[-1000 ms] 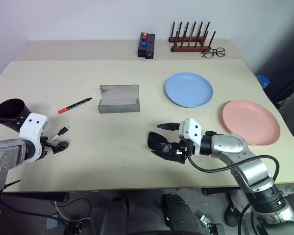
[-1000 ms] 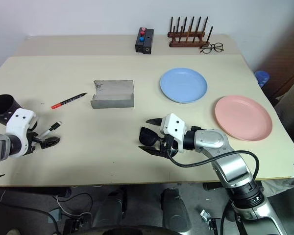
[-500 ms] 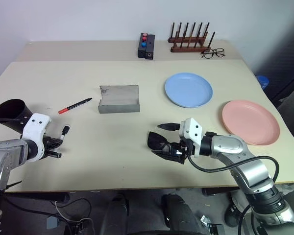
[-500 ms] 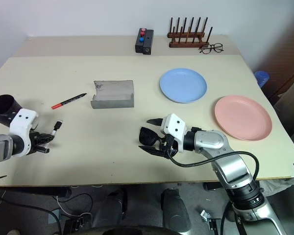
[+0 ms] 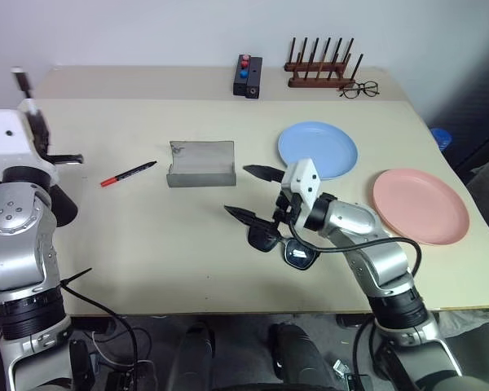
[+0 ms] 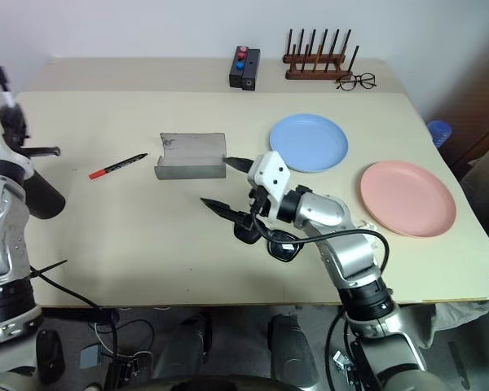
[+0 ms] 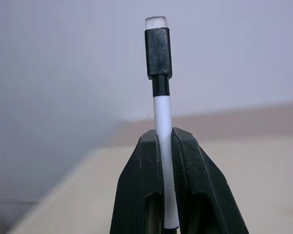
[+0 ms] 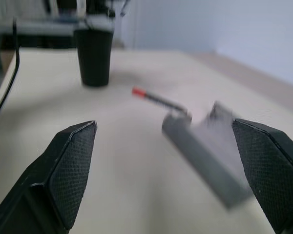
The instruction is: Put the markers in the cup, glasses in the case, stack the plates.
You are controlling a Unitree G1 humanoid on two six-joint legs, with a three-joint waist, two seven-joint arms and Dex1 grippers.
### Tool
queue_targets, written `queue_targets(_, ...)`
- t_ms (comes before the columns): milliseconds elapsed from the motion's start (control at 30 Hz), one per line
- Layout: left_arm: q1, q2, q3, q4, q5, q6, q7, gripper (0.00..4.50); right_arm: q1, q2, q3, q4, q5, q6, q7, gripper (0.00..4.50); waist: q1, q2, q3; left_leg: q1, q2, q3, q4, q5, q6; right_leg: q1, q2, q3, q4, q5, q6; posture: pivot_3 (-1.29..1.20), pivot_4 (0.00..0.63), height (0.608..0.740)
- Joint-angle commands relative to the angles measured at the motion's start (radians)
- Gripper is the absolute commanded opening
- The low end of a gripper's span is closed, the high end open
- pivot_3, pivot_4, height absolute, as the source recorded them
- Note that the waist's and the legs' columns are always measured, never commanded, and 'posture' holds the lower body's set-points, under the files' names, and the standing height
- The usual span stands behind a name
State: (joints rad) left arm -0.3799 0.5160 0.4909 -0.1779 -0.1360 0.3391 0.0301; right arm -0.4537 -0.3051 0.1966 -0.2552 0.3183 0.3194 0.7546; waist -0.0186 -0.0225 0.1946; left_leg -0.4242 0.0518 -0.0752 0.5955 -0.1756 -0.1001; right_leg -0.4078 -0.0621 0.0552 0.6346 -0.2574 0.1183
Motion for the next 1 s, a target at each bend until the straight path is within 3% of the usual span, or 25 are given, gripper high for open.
queue_targets(33, -0.005, -0.009, 0.065, -0.006, 0.029, -0.032, 0.079, 0.03, -0.012, 0.021, 0.002, -0.01, 0.005, -0.019, -0.008, 4.5, 0.003, 0.0, 0.0, 0.0, 0.0, 0.0, 0.0, 0.0, 0.0, 0.0, 0.0, 0.0, 0.0, 0.0, 0.0, 0.0, 0.15, 0.738)
queue_targets(733, 0.126, -0.092, 0.097, -0.041, 0.034, -0.087, 0.113, 0.03, -0.015, 0.065, 0.025, -0.031, 0.079, 0.01, 0.04, 4.5, 0.001, 0.0, 0.0, 0.0, 0.0, 0.0, 0.0, 0.0, -0.001, 0.001, 0.0, 0.0, 0.0, 0.0, 0.0, 0.0, 0.15, 0.738)
queue_targets(767, 0.127, -0.093, 0.096, -0.039, 0.035, -0.09, 0.114, 0.81, -0.015, 0.064, 0.026, -0.031, 0.082, 0.012, 0.041, 4.5, 0.001, 0.0, 0.0, 0.0, 0.0, 0.0, 0.0, 0.0, -0.001, 0.001, 0.0, 0.0, 0.0, 0.0, 0.0, 0.0, 0.15, 0.738)
queue_targets(800, 0.128, -0.094, 0.094, -0.037, 0.036, -0.092, 0.115, 1.06, -0.014, 0.063, 0.026, -0.032, 0.084, 0.013, 0.041, 4.5, 0.001, 0.0, 0.0, 0.0, 0.0, 0.0, 0.0, 0.0, -0.001, 0.001, 0.0, 0.0, 0.0, 0.0, -0.001, 0.0, 0.15, 0.738)
queue_targets(933, 0.128, -0.096, 0.085, -0.035, 0.047, -0.091, 0.121, 2.99, -0.011, 0.063, 0.026, -0.034, 0.086, 0.016, 0.042, 4.5, 0.001, 0.0, 0.0, 0.0, 0.0, 0.0, 0.0, 0.0, -0.001, 0.001, 0.0, 0.0, 0.0, 0.0, -0.001, 0.0, 0.15, 0.738)
queue_targets(1000, 0.129, -0.098, 0.086, -0.038, 0.047, -0.091, 0.121, 2.99, -0.008, 0.063, 0.027, -0.037, 0.088, 0.019, 0.042, 4.5, 0.001, 0.0, 0.0, 0.0, 0.0, 0.0, 0.0, 0.0, -0.001, 0.001, 0.0, 0.0, 0.0, -0.001, -0.001, 0.0, 0.15, 0.738)
